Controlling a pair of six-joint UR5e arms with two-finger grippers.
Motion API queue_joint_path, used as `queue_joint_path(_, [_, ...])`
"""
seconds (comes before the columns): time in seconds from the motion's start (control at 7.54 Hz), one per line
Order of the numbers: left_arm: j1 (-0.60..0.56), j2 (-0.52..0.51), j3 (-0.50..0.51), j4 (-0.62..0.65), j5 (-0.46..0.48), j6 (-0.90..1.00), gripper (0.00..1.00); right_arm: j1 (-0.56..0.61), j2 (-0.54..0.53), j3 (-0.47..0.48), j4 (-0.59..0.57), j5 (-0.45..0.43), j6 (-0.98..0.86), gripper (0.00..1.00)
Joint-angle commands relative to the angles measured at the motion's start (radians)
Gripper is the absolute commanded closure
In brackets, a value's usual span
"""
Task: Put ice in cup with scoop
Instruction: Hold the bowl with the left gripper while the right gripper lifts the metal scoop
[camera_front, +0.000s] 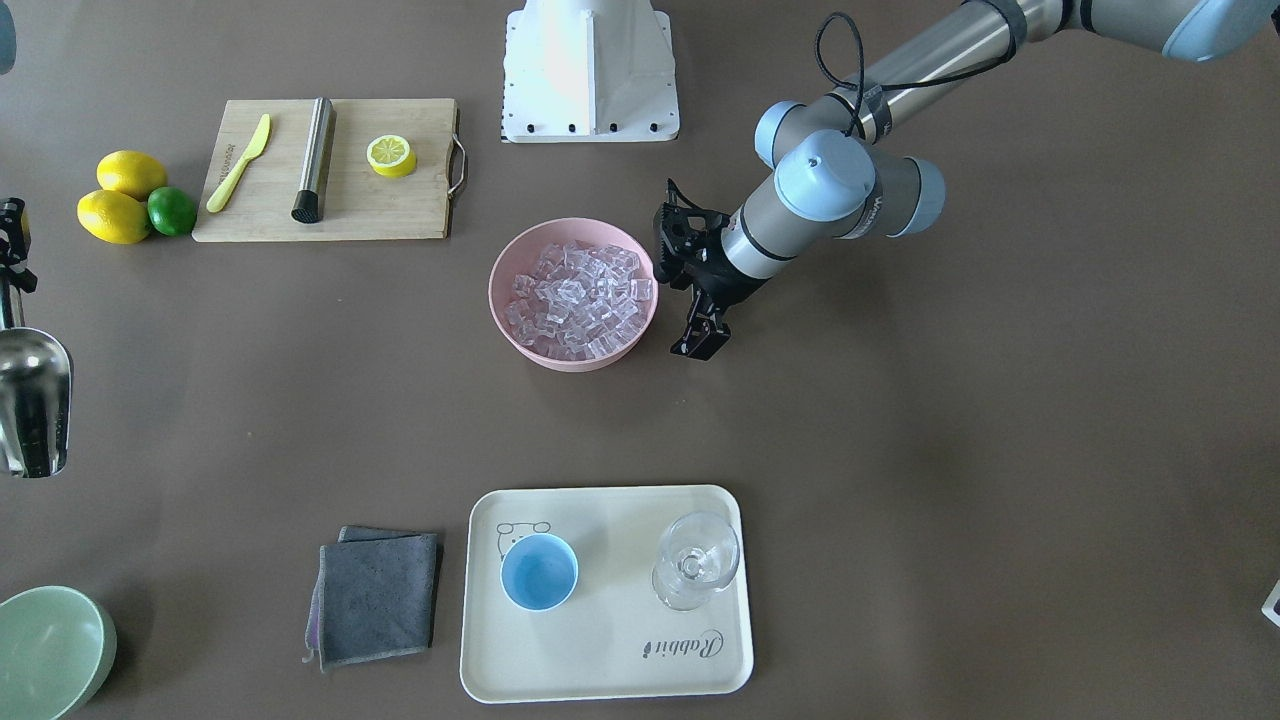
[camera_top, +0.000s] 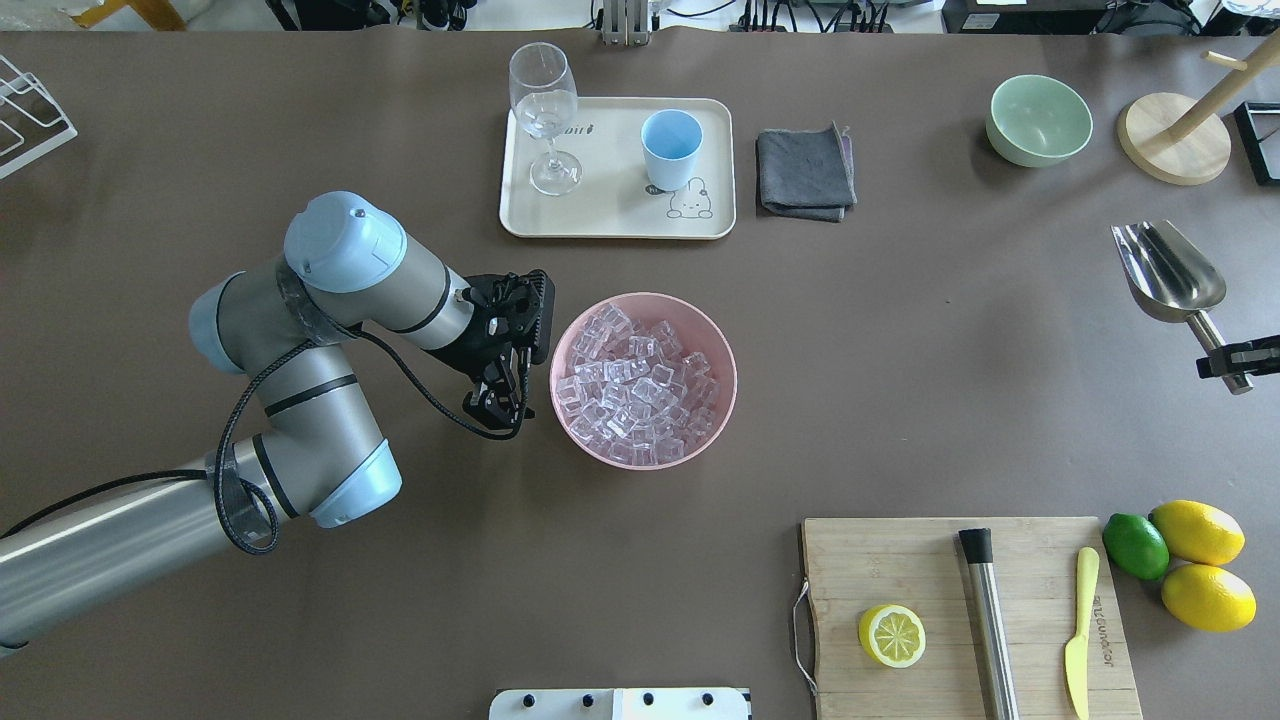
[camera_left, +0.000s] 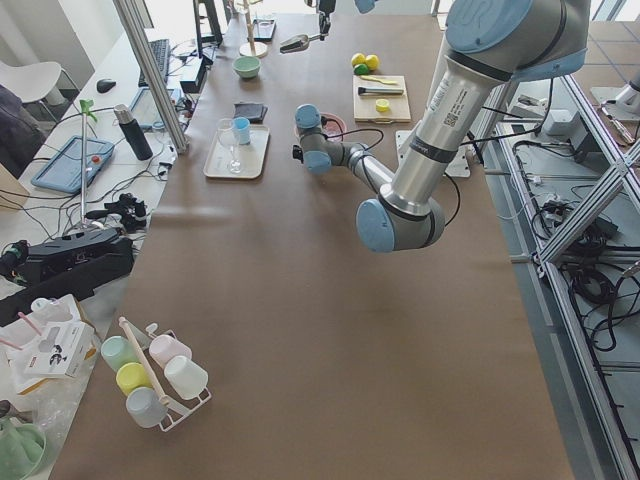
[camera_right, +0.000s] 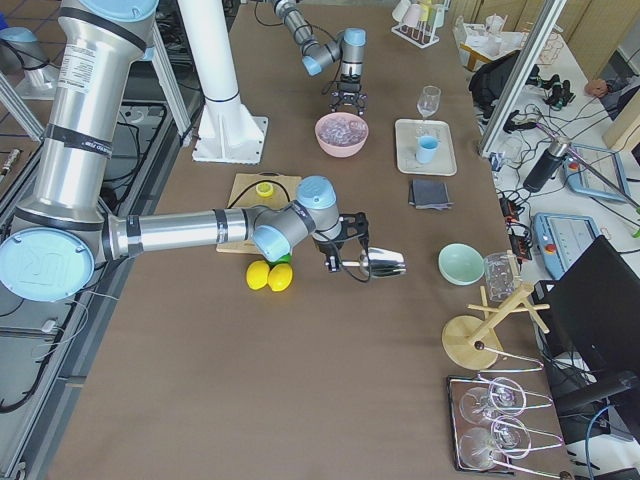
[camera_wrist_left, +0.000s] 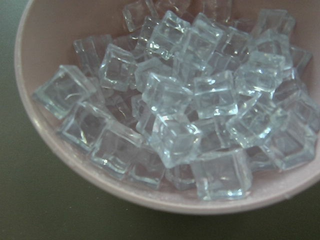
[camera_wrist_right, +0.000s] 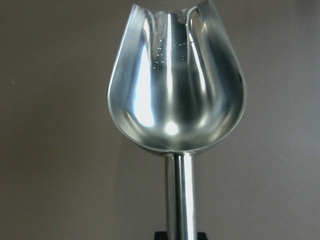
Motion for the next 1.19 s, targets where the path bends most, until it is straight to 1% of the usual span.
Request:
queue_joint_path(0.0, [0.003,0.003,0.001,-0.014,0.007,0.000,0.01,0.068,0.060,0.016,-0.026,0.023,-0.283,1.00])
queue_joint_path(0.13, [0.005,0.003,0.001,-0.014,0.007,-0.002,0.01,0.070,0.057,0.025,-0.026,0.004,-0.391,1.00])
queue_joint_path(0.27, [0.005,0.001,0.006,-0.016,0.009,-0.002,0.01,0.071,0.028,0.098,-0.101,-0.003,-0.539,1.00])
queue_joint_path(0.4, [0.005,-0.002,0.009,-0.016,0.009,-0.008,0.01,0.071,0.045,0.181,-0.272,-0.003,-0.642,1.00])
queue_joint_path(0.53, [0.008,-0.003,0.009,-0.014,0.009,-0.050,0.01,0.068,0.127,0.193,-0.408,-0.009,-0.730,1.00])
queue_joint_path(0.66, [0.011,-0.005,0.009,-0.016,0.009,-0.058,0.01,0.038,0.198,0.240,-0.548,-0.039,-0.772,1.00])
queue_joint_path(0.8, [0.011,-0.005,0.009,-0.016,0.009,-0.058,0.01,-0.017,0.262,0.313,-0.709,-0.093,-0.854,1.00])
queue_joint_path(0.93, [0.011,-0.008,0.009,-0.016,0.009,-0.058,0.01,-0.076,0.346,0.356,-0.833,-0.136,-0.893,1.00])
queue_joint_path(1.06, [0.012,-0.008,0.011,-0.016,0.015,-0.058,0.01,-0.132,0.419,0.361,-0.902,-0.139,-0.894,1.00])
